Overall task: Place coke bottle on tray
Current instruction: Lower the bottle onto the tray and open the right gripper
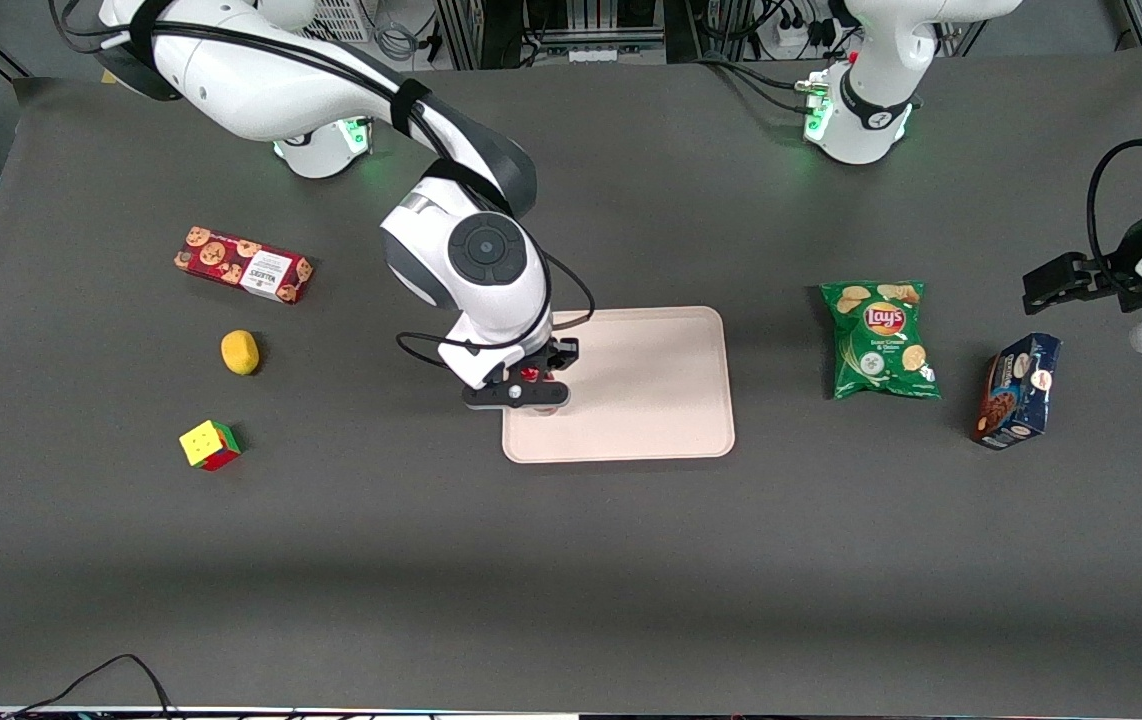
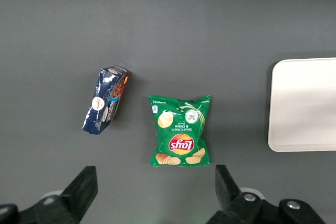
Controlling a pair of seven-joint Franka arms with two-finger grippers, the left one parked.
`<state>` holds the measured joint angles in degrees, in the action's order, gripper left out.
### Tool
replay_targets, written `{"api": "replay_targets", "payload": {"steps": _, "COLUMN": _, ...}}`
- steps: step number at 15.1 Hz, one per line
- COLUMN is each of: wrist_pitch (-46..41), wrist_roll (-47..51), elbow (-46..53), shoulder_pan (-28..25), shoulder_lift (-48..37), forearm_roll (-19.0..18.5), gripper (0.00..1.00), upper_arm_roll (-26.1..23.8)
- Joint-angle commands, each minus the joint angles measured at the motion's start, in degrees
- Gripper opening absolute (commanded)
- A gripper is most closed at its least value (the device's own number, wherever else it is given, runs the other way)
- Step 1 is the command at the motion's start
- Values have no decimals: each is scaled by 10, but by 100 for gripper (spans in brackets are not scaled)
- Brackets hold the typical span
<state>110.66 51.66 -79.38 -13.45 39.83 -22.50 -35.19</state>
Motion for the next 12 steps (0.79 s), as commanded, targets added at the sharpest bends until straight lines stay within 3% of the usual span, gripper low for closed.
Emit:
{"api": "replay_targets", "payload": {"steps": 1, "wrist_pitch": 12, "wrist_roll": 29, "elbow": -14, "shoulder_pan": -6, "shoulder_lift": 0, "forearm_roll": -28, "gripper": 0, "upper_arm_roll": 4}}
{"api": "replay_targets", "payload": {"steps": 9, "wrist_pitch": 54, "wrist_roll": 32, "elbow": -51, "shoulder_pan": -2, "shoulder_lift": 0, "forearm_roll": -33, "gripper": 0, "upper_arm_roll": 16}}
{"api": "replay_targets", "payload": {"steps": 10, "wrist_pitch": 54, "wrist_roll": 32, "elbow": -51, "shoulder_pan": -1, "shoulder_lift": 0, "forearm_roll": -33, "gripper": 5, "upper_arm_roll": 16}}
{"api": "replay_targets", "payload": {"steps": 11, "wrist_pitch": 54, "wrist_roll": 32, "elbow": -51, "shoulder_pan": -1, "shoulder_lift": 0, "forearm_roll": -33, "gripper": 31, "upper_arm_roll": 16}}
{"api": "replay_targets", "payload": {"steps": 12, "wrist_pitch": 54, "wrist_roll": 32, "elbow": -50, "shoulder_pan": -1, "shoulder_lift": 0, "forearm_roll": -32, "gripper": 66, "upper_arm_roll": 16}}
